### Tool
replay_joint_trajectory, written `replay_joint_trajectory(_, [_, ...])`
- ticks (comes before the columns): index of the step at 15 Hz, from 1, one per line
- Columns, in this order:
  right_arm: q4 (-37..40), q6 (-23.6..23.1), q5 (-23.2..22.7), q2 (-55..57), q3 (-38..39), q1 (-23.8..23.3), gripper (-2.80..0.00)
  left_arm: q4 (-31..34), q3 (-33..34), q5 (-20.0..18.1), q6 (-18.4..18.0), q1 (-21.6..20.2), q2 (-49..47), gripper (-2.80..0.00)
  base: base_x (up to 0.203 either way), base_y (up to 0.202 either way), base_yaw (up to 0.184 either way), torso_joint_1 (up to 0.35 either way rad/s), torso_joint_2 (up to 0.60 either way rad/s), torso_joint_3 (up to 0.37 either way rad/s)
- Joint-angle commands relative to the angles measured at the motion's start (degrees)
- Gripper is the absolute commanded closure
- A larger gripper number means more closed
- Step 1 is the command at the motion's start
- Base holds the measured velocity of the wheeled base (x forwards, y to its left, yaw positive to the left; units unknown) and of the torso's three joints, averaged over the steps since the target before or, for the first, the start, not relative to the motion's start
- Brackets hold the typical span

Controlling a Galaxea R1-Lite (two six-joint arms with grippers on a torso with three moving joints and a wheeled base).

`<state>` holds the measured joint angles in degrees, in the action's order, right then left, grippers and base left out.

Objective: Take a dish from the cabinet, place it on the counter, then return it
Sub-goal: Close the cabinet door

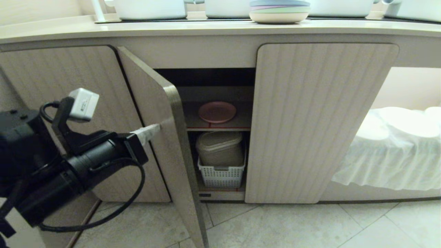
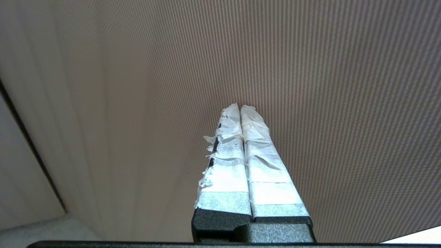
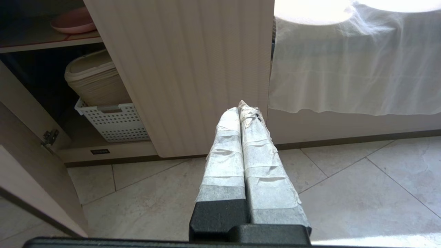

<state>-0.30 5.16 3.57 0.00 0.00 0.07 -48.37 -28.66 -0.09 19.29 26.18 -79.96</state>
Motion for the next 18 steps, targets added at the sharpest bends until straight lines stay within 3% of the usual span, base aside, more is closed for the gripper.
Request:
replay_joint_trajectory(1, [0.0,0.0,0.0,0.0,0.0,0.0,0.00,-0.3,-2.2,0.5,0.1,1.1,-2.9,0.00,0.000,0.000,0.000,0.000,0.00,0.000])
replay_joint_trajectory(5, [0.0,0.0,0.0,0.0,0.0,0.0,0.00,-0.9,-5.8,1.4,0.1,3.2,-7.1,0.00,0.000,0.000,0.000,0.000,0.00,0.000])
replay_joint_trajectory(9, [0.0,0.0,0.0,0.0,0.0,0.0,0.00,-5.4,-8.4,2.8,-0.2,5.6,-12.5,0.00,0.000,0.000,0.000,0.000,0.00,0.000])
replay_joint_trajectory(18, [0.0,0.0,0.0,0.0,0.0,0.0,0.00,-5.7,-16.6,6.4,-0.4,9.5,-20.1,0.00,0.000,0.000,0.000,0.000,0.00,0.000])
